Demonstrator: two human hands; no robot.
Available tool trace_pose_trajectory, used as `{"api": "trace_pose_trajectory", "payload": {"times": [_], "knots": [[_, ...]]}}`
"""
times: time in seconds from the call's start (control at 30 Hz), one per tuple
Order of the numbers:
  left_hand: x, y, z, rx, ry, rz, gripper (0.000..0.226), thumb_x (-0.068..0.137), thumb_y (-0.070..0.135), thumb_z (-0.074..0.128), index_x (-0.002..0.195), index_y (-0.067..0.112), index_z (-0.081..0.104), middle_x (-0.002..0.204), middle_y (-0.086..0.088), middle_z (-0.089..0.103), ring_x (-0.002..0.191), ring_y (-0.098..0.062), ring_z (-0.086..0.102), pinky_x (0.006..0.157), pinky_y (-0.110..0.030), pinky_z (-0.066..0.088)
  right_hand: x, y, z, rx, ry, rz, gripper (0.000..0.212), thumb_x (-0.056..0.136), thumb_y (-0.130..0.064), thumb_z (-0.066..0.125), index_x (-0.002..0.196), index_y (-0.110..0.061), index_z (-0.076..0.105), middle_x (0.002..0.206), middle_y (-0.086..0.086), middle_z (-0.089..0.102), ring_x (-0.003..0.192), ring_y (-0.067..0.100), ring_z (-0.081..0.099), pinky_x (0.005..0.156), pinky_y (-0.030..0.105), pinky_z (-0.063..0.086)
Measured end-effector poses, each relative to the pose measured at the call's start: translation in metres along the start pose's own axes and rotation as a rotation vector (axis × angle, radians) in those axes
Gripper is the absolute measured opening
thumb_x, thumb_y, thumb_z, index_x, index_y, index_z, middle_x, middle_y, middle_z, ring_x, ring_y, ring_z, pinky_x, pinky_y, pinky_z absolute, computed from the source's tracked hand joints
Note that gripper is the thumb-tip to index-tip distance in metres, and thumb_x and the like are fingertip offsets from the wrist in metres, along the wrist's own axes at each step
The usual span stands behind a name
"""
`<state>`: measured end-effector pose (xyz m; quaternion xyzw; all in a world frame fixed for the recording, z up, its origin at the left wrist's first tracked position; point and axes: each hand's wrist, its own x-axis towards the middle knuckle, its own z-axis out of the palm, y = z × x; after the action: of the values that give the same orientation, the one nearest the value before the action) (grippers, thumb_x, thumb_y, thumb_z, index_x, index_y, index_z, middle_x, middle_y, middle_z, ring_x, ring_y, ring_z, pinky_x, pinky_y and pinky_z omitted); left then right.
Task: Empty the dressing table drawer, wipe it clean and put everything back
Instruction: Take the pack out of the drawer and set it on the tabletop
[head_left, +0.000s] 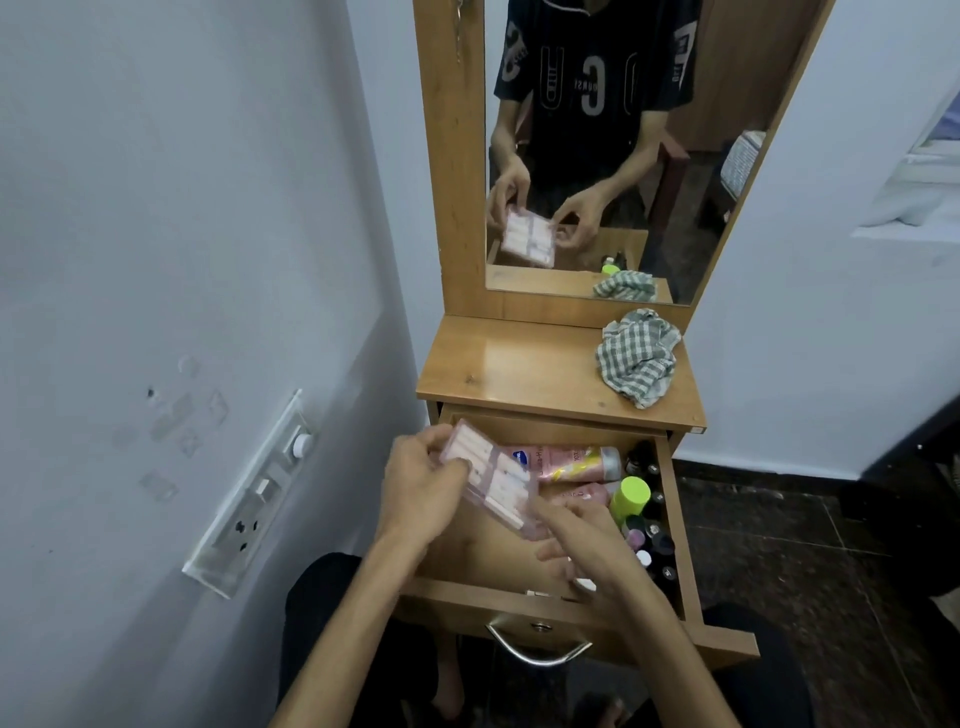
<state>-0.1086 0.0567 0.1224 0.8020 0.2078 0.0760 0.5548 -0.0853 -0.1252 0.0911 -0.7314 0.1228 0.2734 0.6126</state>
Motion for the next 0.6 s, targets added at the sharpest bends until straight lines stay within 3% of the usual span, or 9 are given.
{"api": "trace_pose_trajectory", "payload": {"times": [0.07,0.17,0.27,0.43,0.53,0.6], "knots": [[0.011,0.008,-0.008,-0.150,0.043,-0.008,0.036,0.080,0.001,0.062,0.095,0.030,0.077,0.092,0.010,0.079,0.095,-0.010,0.073,0.085,-0.033,0.058,-0.003,-0.015,0.002,0.097,0.031,-0.089,0.028,0.091,-0.026,0.078,0.102,-0.004,0.066,0.082,0.010,0.077,0.054,0.014,0.065,0.047,0.024,0.049],[0.033,0.023,-0.012,-0.243,0.072,0.024,0.039,0.071,0.008,0.060,0.099,0.028,0.079,0.095,0.007,0.081,0.096,-0.016,0.076,0.090,-0.041,0.060,-0.002,-0.048,0.005,0.135,0.091,-0.252,0.020,0.094,-0.018,0.074,0.105,-0.005,0.064,0.072,0.004,0.077,0.052,0.011,0.065,0.047,0.020,0.048],[0.058,0.035,-0.008,-0.250,0.094,0.054,0.037,0.083,-0.002,0.061,0.094,0.029,0.078,0.090,0.011,0.080,0.088,-0.008,0.075,0.080,-0.029,0.060,0.016,-0.078,0.009,0.122,0.153,-0.328,0.021,0.094,-0.019,0.074,0.108,-0.007,0.064,0.079,0.006,0.079,0.059,0.012,0.067,0.056,0.025,0.056],[0.110,0.039,-0.001,-0.165,0.056,0.096,0.038,0.087,0.001,0.062,0.116,0.019,0.077,0.106,0.008,0.079,0.097,-0.005,0.073,0.081,-0.019,0.056,0.072,-0.099,0.018,0.024,0.256,-0.353,0.013,0.091,-0.025,0.074,0.100,-0.018,0.067,0.085,0.000,0.079,0.074,0.014,0.076,0.081,0.040,0.065],[0.136,0.036,0.003,-0.091,0.027,0.063,0.044,0.082,0.008,0.068,0.123,0.022,0.075,0.118,0.007,0.076,0.109,-0.009,0.070,0.092,-0.022,0.053,0.103,-0.105,0.023,-0.008,0.311,-0.350,0.014,0.088,-0.029,0.075,0.097,-0.022,0.067,0.080,-0.002,0.078,0.078,0.014,0.077,0.085,0.046,0.063],[0.152,0.027,0.007,-0.032,0.038,0.022,0.054,0.074,0.027,0.074,0.127,0.032,0.072,0.125,0.010,0.072,0.116,-0.012,0.065,0.107,-0.036,0.049,0.120,-0.110,0.027,-0.030,0.333,-0.342,0.015,0.088,-0.029,0.075,0.097,-0.022,0.067,0.082,-0.001,0.079,0.079,0.015,0.076,0.086,0.045,0.063]]}}
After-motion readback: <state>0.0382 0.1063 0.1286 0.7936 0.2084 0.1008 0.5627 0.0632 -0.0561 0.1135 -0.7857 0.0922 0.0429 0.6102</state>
